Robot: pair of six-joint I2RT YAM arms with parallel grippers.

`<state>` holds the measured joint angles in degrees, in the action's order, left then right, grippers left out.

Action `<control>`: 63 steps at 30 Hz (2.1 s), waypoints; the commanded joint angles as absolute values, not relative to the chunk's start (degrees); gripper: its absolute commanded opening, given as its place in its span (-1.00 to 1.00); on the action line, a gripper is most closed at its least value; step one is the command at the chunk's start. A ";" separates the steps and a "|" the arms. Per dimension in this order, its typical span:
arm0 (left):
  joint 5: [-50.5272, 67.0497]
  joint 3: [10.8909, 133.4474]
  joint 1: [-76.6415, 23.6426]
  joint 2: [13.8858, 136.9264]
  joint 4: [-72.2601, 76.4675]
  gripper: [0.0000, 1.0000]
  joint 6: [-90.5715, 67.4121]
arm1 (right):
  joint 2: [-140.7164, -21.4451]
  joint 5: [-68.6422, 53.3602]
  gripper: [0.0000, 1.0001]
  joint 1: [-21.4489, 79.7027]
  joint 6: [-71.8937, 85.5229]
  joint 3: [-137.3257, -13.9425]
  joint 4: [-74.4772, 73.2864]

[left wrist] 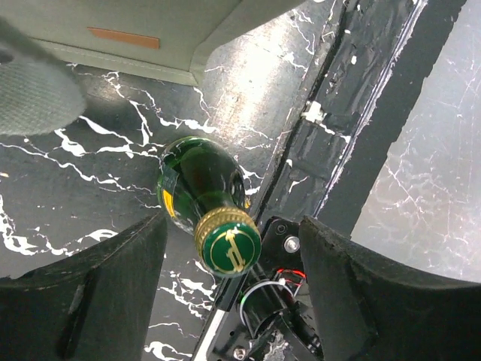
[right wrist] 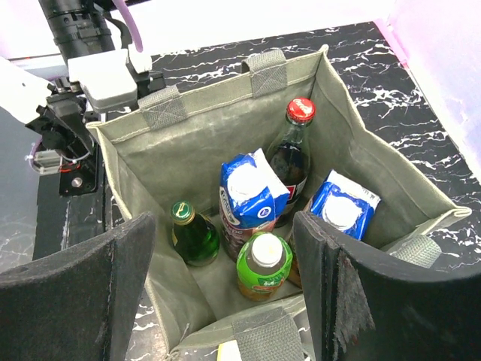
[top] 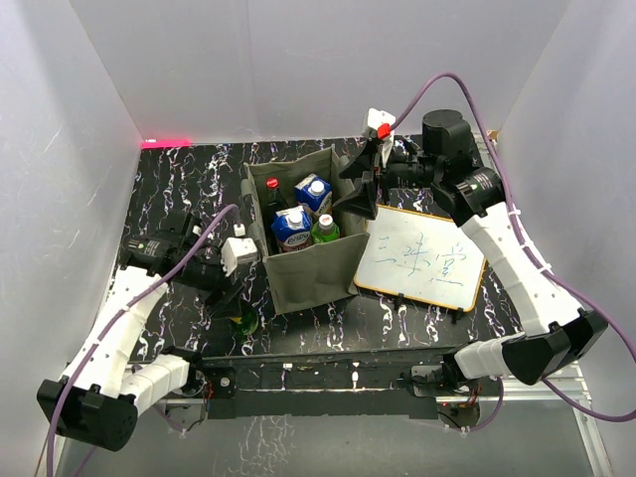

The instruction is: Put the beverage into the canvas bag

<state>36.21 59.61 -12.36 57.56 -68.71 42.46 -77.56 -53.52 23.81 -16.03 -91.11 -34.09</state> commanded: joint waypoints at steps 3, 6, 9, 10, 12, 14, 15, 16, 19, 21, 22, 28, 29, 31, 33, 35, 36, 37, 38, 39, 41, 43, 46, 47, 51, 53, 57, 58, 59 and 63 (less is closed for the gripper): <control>33.71 57.94 -15.50 58.97 -65.44 0.21 40.05 | -75.50 -54.12 0.53 23.35 -15.78 -89.97 -31.20; 33.06 57.27 -15.51 58.76 -64.57 0.05 40.31 | -75.41 -54.01 0.53 23.38 -15.97 -89.83 -31.36; 33.26 57.37 -15.55 58.32 -64.49 -0.01 40.34 | -75.54 -54.14 0.53 23.38 -16.08 -89.70 -31.33; 33.52 57.51 -15.55 58.40 -64.65 -0.07 40.34 | -75.63 -54.21 0.54 23.30 -16.08 -89.59 -31.35; 34.10 57.80 -15.40 58.41 -64.96 -0.18 40.34 | -75.80 -54.21 0.53 23.27 -16.16 -89.32 -31.34; 34.75 58.29 -15.09 58.16 -65.31 -0.28 40.57 | -76.00 -54.17 0.53 23.27 -16.32 -89.15 -31.33; 35.74 58.55 -14.80 58.04 -65.45 -0.36 40.68 | -76.07 -54.14 0.54 23.29 -16.34 -89.12 -31.32; 36.47 58.80 -14.57 57.85 -65.86 -0.47 41.23 | -76.17 -54.14 0.54 23.29 -16.30 -89.12 -31.31; 37.43 59.23 -13.38 56.99 -66.67 -0.77 42.48 | -76.29 -53.99 0.54 23.22 -16.51 -89.04 -31.36; 38.01 59.64 -12.29 56.23 -67.34 -0.89 43.07 | -76.35 -53.92 0.54 23.23 -16.58 -89.03 -31.39; 38.37 60.05 -11.62 55.91 -67.67 -0.94 43.21 | -76.37 -53.84 0.54 23.28 -16.68 -89.03 -31.39; 40.67 64.61 -6.44 53.29 -69.56 -1.00 43.69 | -76.14 -53.60 0.54 23.29 -16.94 -88.27 -31.39; 40.87 65.73 -5.45 52.97 -69.94 -1.00 43.83 | -76.07 -53.58 0.54 23.29 -17.01 -88.12 -31.46; 40.87 68.21 -2.90 52.55 -70.23 -1.00 43.27 | -76.03 -53.40 0.54 23.25 -17.09 -87.99 -31.45; 40.91 71.59 -0.64 52.41 -70.69 -1.00 42.78 | -75.94 -53.29 0.54 23.29 -17.15 -87.90 -31.42; 40.91 75.56 1.38 52.59 -70.77 -1.00 41.45 | -75.93 -53.09 0.54 23.29 -17.37 -87.85 -31.53; 40.74 78.49 2.36 53.01 -70.72 -1.00 40.60 | -75.86 -53.02 0.54 23.29 -17.52 -87.81 -31.60; 40.60 80.74 3.82 53.30 -70.86 -1.00 39.63 | -75.78 -53.00 0.54 23.29 -17.79 -87.74 -31.88; 40.36 83.05 4.66 53.65 -70.85 -1.00 38.71 | -75.70 -53.03 0.54 23.28 -18.15 -87.72 -32.31; 40.09 85.20 5.53 53.88 -70.61 -1.00 37.63 | -75.61 -53.12 0.54 23.25 -18.63 -87.65 -32.69; 39.75 88.94 7.10 54.13 -69.53 -1.00 35.14 | -75.37 -54.32 0.55 23.29 -20.86 -87.61 -34.32; 39.85 92.16 8.18 54.29 -68.13 -1.00 33.08 | -75.32 -57.88 0.56 23.27 -25.92 -88.33 -38.46; 39.37 96.73 8.73 55.61 -65.93 -1.00 30.42 | -75.39 -61.64 0.54 23.29 -30.47 -88.83 -42.62; 39.26 98.34 8.84 56.44 -65.09 -1.00 29.40 | -75.55 -62.40 0.52 23.29 -31.65 -89.08 -43.92; 39.42 105.77 9.09 59.69 -59.90 -1.00 23.83 | -77.25 -64.55 0.48 23.37 -35.96 -91.39 -50.64; 40.36 109.50 9.34 61.34 -57.53 -1.00 20.92 | -78.56 -64.91 0.46 23.51 -38.20 -92.78 -54.59; 42.54 117.29 9.64 65.67 -55.43 -1.00 16.67 | -81.60 -62.02 0.41 25.62 -41.43 -95.59 -61.00; 42.97 119.13 9.59 66.52 -54.82 -1.00 15.44 | -82.08 -60.97 0.40 26.25 -41.37 -95.77 -61.46; 43.71 120.65 9.60 67.36 -53.81 -1.00 14.20 | -82.15 -59.87 0.40 26.83 -41.23 -95.61 -61.21; 49.99 123.60 9.72 69.67 -48.07 -1.00 7.24 | -81.57 -56.77 0.37 28.63 -40.17 -94.16 -59.08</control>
